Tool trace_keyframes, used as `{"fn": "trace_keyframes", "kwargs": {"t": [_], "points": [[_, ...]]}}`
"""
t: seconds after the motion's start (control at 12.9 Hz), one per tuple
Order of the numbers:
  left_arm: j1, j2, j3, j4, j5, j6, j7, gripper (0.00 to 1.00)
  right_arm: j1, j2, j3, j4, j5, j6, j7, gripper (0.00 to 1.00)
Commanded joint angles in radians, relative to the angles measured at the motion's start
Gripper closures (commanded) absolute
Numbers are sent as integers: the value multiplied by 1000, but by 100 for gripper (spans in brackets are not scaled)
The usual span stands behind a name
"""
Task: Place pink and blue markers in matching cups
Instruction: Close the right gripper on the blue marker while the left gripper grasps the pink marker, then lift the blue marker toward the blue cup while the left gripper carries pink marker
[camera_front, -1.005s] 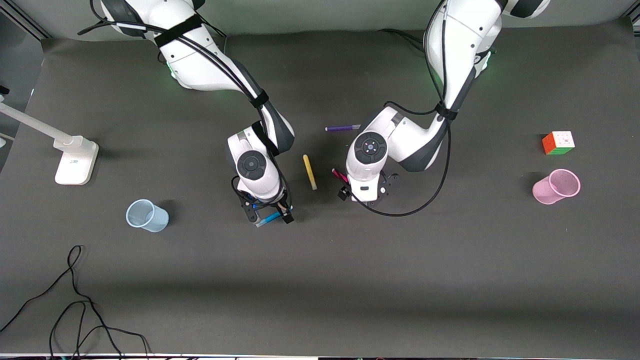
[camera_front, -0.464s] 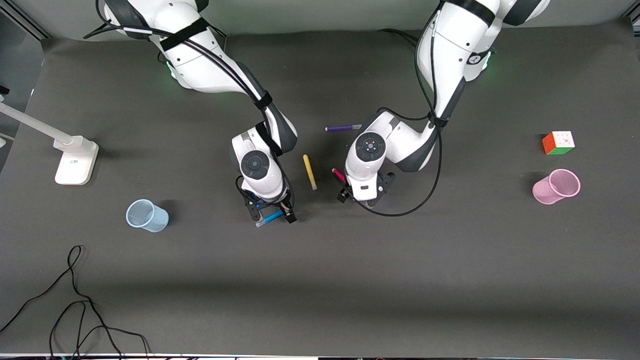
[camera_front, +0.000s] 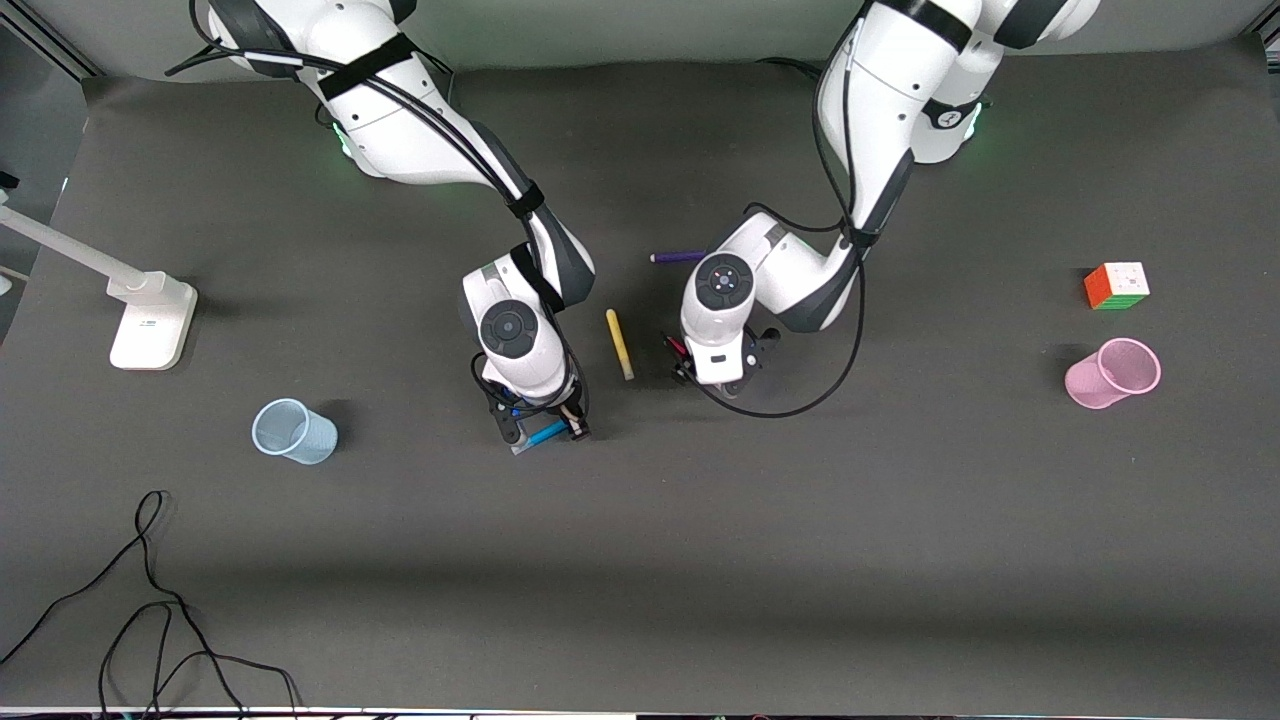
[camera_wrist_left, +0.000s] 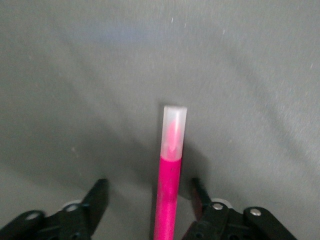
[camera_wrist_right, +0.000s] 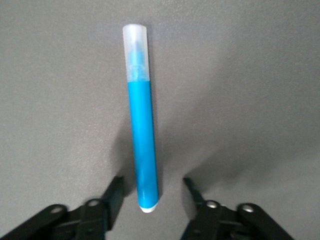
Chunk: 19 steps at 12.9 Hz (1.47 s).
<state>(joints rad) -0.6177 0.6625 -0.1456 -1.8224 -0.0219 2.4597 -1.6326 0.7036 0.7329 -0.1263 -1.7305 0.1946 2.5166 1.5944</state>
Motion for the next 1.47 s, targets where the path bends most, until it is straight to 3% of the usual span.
{"fn": "trace_keyframes", "kwargs": {"t": [0.0,0.08,0.39,0.54,0.85,1.16,1.39], "points": [[-19,-12,17,-18,11,4,-15,83,1,-4,-6,5,9,1,-8,52],[-19,-12,17,-20,14,4,-10,100,-1,-6,-6,5,9,1,-8,54],[-8,-43,20,-20,59,-19,-7,100,-4,-10,-7,5,5,-7,-33,85],[10,-98,23,-20,68,-118,66,100,-6,-10,-9,9,5,-21,-44,98],[97,-256,21,-18,68,-339,261,100,-4,-21,-10,12,5,-33,-44,100],[194,-415,20,-6,57,-559,569,100,-4,-85,-32,49,3,-189,-80,100],[259,-446,21,99,56,-742,808,100,-3,-161,-52,49,0,-301,-122,100]]}}
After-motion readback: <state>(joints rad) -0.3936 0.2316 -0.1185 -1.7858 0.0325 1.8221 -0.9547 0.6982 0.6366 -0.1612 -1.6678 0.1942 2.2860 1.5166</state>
